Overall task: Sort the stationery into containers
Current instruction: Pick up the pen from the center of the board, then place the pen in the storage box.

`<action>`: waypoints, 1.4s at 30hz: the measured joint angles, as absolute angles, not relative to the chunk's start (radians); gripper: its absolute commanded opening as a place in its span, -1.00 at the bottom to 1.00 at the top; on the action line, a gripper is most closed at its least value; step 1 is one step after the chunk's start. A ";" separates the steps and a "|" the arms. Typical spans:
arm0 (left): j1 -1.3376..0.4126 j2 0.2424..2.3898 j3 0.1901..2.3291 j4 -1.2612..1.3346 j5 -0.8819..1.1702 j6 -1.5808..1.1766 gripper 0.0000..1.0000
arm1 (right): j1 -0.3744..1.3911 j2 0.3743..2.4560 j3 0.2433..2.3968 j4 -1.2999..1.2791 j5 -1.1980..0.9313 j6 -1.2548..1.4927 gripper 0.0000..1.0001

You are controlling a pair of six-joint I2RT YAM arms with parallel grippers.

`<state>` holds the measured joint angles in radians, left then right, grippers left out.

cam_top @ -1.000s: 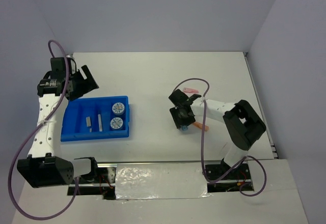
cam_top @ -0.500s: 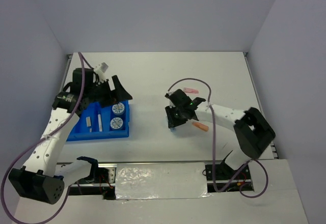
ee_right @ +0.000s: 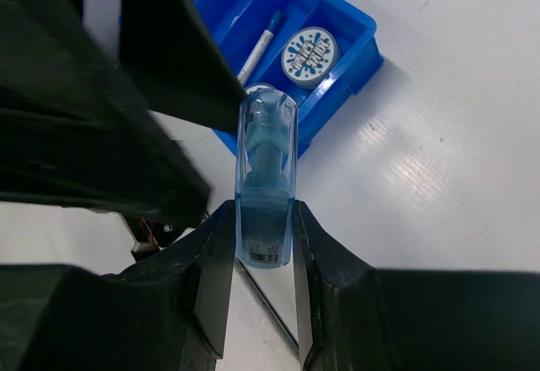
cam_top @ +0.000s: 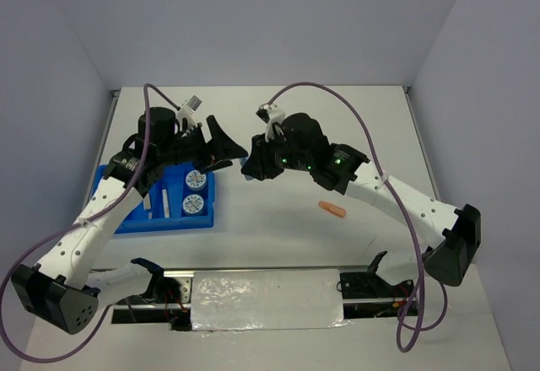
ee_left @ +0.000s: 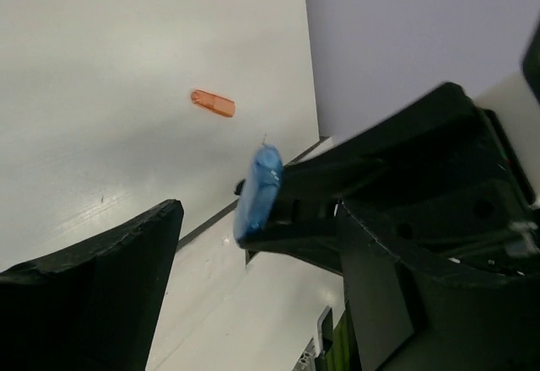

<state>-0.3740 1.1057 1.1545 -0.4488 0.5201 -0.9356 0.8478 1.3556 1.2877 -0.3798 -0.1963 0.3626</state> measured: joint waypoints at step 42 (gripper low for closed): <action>0.264 1.390 1.161 -1.019 -0.575 -0.598 -1.00 | 0.571 1.134 1.154 -0.569 -0.272 0.313 0.46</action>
